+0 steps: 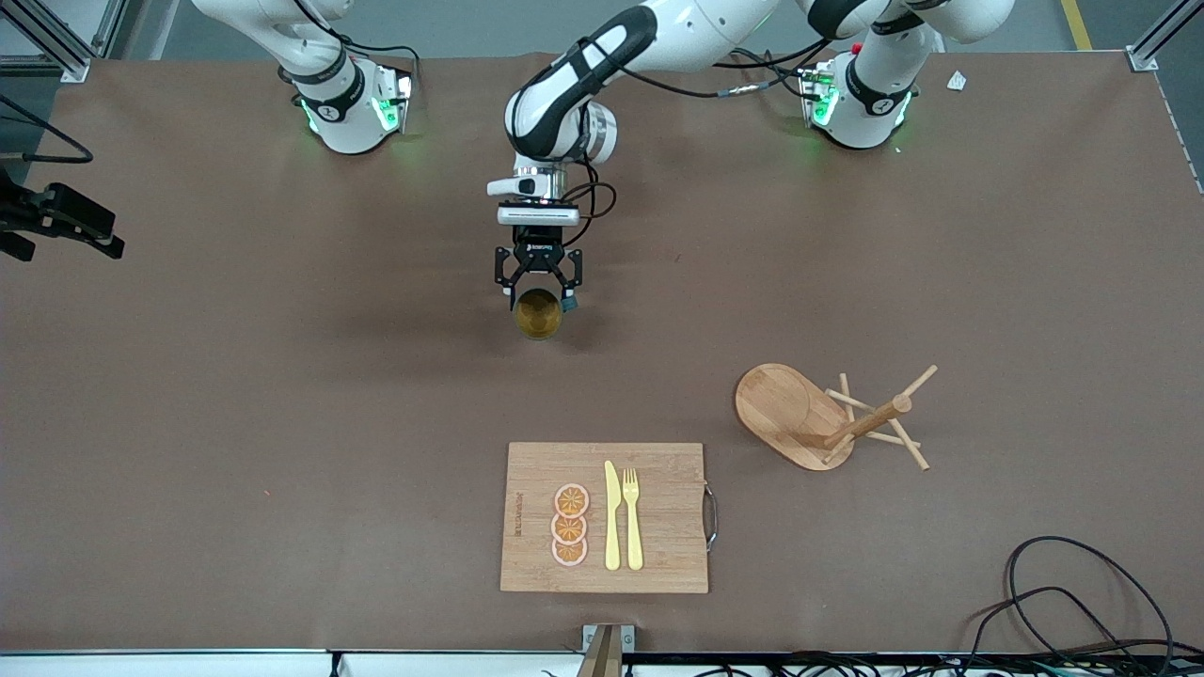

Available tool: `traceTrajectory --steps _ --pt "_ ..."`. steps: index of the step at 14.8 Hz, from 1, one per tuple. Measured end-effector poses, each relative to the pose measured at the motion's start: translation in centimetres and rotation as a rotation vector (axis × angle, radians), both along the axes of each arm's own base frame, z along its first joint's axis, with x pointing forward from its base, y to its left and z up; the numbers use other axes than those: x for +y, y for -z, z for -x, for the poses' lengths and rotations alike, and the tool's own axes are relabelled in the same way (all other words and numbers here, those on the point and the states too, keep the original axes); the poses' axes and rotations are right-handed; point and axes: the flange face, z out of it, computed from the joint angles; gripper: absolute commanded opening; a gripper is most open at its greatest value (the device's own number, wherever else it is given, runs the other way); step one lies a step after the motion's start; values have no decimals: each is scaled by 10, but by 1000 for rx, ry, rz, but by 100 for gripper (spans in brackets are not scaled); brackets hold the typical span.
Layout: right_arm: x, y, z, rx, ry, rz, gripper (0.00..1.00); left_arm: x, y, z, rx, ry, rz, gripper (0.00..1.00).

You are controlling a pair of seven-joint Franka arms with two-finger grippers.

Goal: Transfer cup from left to right arm and place
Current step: 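Lower the teal mug onto the table with the left gripper, then open the left gripper, release the mug, and raise it away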

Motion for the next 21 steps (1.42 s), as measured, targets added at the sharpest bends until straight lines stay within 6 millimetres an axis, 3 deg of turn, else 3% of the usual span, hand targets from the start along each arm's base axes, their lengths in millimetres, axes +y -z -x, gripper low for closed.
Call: traceTrajectory --steps 5,7,9,12,17,21 --pt "0 0 0 0 0 0 100 1 73 35 -139 66 -129 67" --pt "0 0 0 0 0 0 100 0 84 41 -200 77 -154 68" --pt "0 0 0 0 0 0 100 -1 91 44 -236 76 -167 74" --pt "-1 0 0 1 0 0 100 -2 97 50 -262 73 -178 100" --pt "-3 0 0 1 -8 0 100 -6 106 63 -259 75 -181 100" --pt "-3 0 0 1 -10 0 100 -24 79 71 -161 -59 -113 100"
